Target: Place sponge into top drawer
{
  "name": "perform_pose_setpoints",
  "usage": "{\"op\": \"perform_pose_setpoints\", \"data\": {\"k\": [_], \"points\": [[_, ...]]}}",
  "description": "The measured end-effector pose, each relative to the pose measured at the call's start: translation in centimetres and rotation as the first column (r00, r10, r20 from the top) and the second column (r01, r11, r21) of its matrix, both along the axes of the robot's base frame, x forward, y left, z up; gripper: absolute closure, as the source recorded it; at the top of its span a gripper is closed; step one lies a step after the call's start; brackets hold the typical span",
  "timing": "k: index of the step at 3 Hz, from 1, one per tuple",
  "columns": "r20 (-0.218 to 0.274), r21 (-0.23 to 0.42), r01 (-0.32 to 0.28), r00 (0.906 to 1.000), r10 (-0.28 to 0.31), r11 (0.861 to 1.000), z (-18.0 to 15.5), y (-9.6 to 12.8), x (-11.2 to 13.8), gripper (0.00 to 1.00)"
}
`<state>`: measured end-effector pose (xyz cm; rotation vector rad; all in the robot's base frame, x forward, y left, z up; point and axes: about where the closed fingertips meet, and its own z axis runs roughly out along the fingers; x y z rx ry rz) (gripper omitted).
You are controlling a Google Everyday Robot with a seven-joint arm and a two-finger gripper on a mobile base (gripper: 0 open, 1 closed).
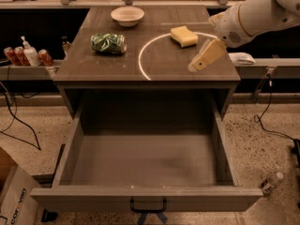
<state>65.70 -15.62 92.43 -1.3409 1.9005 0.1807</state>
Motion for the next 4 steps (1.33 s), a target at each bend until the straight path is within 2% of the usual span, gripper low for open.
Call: {"op": "perform_pose_setpoints", "data": {"k": [1,4], "points": [[0.000,0.000,0.000,1.0000,0.000,1.000,0.0,0.0,0.0,0.00],[0.067,0.141,0.017,0.9974,-0.027,0.990,-1.4,1.7,4.3,0.00]]}}
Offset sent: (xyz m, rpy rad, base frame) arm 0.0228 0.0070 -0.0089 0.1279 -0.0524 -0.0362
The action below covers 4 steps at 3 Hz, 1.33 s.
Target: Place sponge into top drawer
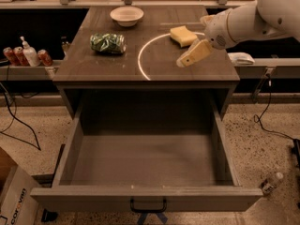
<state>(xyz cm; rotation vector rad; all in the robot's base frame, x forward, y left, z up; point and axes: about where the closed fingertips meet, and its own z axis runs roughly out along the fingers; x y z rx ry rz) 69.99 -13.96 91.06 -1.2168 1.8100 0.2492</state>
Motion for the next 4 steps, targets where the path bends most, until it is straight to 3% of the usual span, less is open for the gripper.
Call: {"op": "perform_pose_setpoints", "data": {"k": [2,4], "points": [[0.020,0.122,0.044,0.9987,-0.046,0.992,-1.2,-0.1,3.8,0.00],[-0.018,0.193,0.054,0.9985,-0.051,0.980,-2.5,-1.2,6.9,0.00]]}}
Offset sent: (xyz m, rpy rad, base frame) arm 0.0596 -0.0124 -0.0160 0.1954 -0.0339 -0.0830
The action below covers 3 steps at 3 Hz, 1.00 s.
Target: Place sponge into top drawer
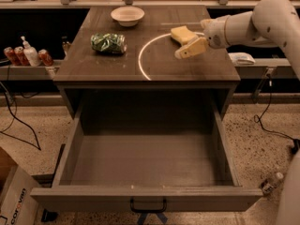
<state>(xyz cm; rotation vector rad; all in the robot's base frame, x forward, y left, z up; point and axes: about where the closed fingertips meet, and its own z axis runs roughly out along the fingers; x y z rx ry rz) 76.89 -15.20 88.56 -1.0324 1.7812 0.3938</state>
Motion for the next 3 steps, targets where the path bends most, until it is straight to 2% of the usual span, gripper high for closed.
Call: {"op": "perform_pose_setpoints", "data": {"k": [3], "points": [[-0.052,0.062,0.005,0.9987,-0.002,0.998,-1.4,-0.3,4.2,0.00]]}}
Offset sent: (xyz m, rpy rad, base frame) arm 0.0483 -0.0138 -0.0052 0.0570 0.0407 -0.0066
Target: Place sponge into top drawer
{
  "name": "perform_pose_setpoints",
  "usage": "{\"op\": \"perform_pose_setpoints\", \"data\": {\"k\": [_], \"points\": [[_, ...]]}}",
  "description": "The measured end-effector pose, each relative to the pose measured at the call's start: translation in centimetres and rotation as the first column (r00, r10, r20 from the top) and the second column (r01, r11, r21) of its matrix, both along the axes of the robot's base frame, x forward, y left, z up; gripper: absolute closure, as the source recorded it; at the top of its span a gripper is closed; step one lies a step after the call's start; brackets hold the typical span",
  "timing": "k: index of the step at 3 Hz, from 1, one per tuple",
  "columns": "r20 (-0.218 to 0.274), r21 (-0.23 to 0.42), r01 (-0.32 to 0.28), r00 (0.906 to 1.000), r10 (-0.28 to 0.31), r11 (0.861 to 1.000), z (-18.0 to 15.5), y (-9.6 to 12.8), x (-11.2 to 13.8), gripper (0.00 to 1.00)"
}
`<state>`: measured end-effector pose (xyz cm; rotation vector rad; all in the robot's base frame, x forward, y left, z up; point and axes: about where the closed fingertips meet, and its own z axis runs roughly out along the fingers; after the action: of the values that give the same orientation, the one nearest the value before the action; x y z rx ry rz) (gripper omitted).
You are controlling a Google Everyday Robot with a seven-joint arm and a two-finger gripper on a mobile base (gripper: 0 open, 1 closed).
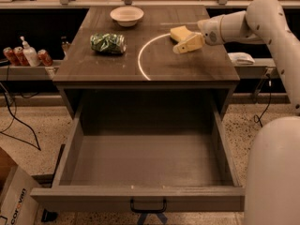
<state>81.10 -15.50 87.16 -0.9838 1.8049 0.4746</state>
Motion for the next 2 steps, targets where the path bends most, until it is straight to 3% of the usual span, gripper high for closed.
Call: {"op": "perform_pose_setpoints", "data": {"k": [2], "points": [[-0.055,0.041,0.026,0.9982,-0.024,0.999,-1.4,0.2,2.5,0.00]]}}
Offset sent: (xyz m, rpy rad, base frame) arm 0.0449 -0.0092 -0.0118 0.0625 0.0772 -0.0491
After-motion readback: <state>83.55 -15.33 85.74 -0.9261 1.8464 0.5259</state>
